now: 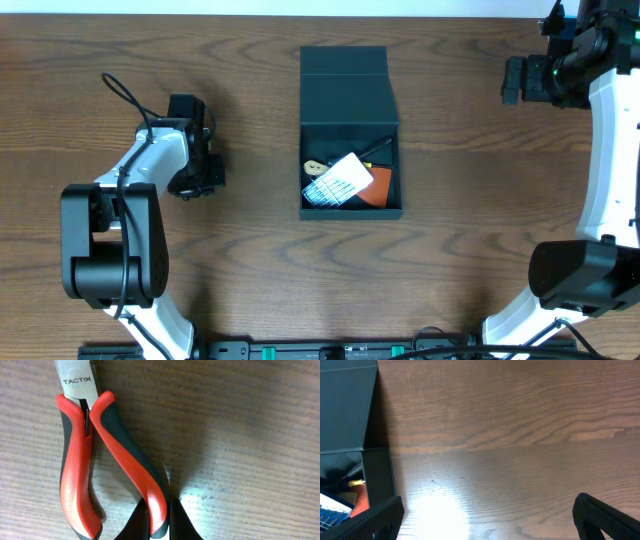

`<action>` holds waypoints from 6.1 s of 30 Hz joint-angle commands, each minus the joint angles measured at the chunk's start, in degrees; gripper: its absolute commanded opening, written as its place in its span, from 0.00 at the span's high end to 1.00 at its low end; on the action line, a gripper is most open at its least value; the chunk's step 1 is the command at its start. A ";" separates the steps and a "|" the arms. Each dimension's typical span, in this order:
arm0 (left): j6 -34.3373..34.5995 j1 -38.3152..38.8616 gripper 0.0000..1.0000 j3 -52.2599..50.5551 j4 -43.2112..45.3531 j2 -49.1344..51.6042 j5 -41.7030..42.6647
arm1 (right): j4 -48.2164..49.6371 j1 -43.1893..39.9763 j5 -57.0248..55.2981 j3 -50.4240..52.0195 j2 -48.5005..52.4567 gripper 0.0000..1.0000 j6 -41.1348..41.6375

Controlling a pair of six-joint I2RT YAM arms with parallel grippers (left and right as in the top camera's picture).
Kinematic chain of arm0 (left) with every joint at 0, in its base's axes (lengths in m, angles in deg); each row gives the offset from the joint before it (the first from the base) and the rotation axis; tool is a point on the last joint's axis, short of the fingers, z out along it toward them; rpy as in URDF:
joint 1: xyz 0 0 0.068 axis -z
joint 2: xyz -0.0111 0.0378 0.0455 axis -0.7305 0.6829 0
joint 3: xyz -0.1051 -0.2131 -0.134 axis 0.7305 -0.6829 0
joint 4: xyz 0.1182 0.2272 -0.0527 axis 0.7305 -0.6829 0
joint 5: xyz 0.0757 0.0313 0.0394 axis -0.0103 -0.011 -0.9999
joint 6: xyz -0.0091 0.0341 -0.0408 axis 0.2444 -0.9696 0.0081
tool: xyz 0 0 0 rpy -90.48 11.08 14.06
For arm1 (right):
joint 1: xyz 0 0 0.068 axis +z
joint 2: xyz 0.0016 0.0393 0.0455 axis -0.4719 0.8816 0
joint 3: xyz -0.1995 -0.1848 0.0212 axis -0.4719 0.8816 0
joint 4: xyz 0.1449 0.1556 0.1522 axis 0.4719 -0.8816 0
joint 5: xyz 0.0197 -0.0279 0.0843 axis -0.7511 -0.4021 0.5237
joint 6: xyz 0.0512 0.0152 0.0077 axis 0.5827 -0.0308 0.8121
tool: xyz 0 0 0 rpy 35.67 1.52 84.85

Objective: Pack container

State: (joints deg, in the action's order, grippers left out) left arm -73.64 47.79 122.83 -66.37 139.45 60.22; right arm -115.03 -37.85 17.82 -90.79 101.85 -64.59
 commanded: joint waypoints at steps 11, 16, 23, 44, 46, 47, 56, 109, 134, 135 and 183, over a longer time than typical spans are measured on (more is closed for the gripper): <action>0.09 -0.13 0.94 -0.59 -3.78 -11.80 -0.63 | -0.44 0.02 0.02 0.31 -0.22 0.01 -0.55; -0.35 1.53 0.95 -0.57 -3.98 -17.99 -0.59 | -0.44 0.02 0.02 0.31 -0.22 0.01 -0.55; -14.36 13.42 0.95 2.25 -4.44 -23.96 2.36 | -0.42 0.02 0.02 0.31 -0.22 0.01 -0.55; -51.52 42.93 0.94 7.67 5.53 -17.09 -3.45 | -0.70 0.02 0.02 0.31 -0.22 0.01 -0.55; -53.02 42.93 0.94 7.67 7.26 -14.45 -3.45 | -0.66 0.02 0.04 0.31 -0.22 0.01 -0.55; -53.16 42.88 0.94 7.67 7.98 -13.25 -3.45 | -0.66 0.02 0.04 0.31 -0.22 0.01 -0.52; -52.22 42.82 0.94 7.63 9.33 -5.18 -3.43 | -0.59 0.02 0.00 0.31 -0.22 0.01 -0.57; 6.82 3.78 0.06 7.54 5.14 -17.05 37.13 | 6.43 4.37 37.75 0.48 10.54 0.99 -2.23; 6.78 3.58 0.07 7.54 7.30 -14.21 39.01 | 21.05 3.72 58.71 0.46 32.65 0.19 3.74; 6.78 3.58 0.07 7.54 7.30 -14.21 39.01 | 21.64 3.72 58.73 0.46 32.89 0.17 4.57; 6.78 3.58 0.07 7.54 7.89 -14.21 39.01 | 62.20 9.31 78.09 0.46 43.30 0.11 40.22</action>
State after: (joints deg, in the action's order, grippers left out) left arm -67.39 51.53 130.00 -58.52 125.07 98.86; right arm -54.75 -28.96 90.53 -90.26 144.24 -28.22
